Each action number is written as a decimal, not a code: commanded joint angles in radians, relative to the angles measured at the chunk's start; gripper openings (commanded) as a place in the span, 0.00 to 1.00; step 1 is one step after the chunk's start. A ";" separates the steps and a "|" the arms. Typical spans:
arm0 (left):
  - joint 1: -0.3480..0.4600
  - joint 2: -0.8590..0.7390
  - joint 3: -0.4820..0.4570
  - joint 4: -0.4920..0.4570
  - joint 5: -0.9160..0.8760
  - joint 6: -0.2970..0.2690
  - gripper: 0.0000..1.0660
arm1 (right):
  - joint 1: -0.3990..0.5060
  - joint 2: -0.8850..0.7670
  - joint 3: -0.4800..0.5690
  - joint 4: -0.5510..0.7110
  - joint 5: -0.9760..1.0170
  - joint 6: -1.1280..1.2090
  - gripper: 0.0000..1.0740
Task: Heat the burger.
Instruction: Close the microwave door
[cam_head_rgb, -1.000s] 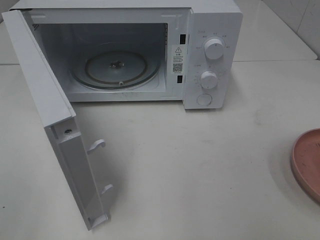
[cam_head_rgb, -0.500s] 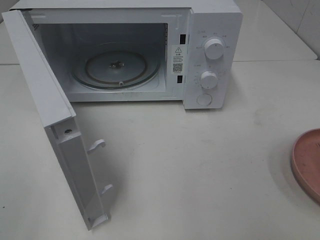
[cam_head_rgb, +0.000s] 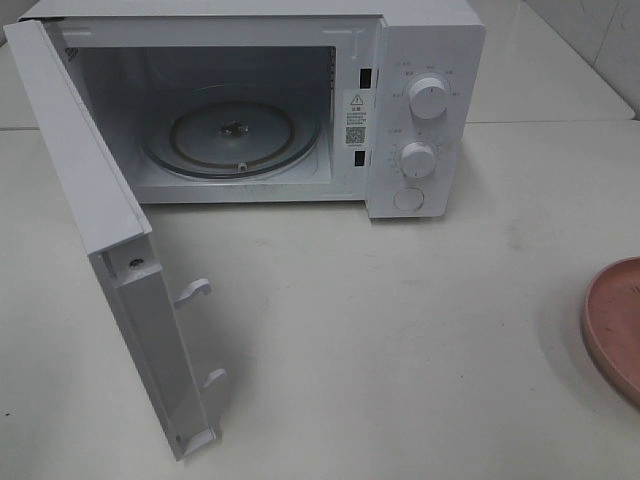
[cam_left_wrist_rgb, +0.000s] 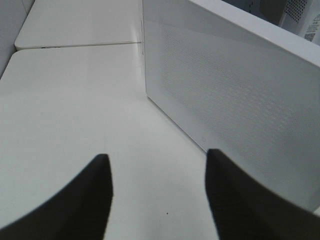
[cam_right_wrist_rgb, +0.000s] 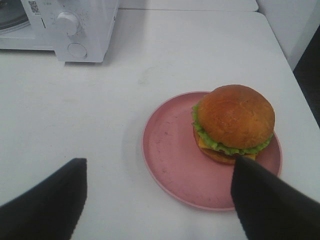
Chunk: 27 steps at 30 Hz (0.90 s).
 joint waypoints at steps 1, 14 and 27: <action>0.004 0.053 0.031 -0.008 -0.096 0.002 0.23 | -0.006 -0.026 0.004 0.002 -0.004 -0.005 0.71; 0.004 0.257 0.183 -0.007 -0.477 0.080 0.00 | -0.006 -0.026 0.004 0.002 -0.004 -0.005 0.71; 0.004 0.522 0.334 -0.010 -1.086 0.204 0.00 | -0.006 -0.026 0.004 0.002 -0.004 -0.005 0.71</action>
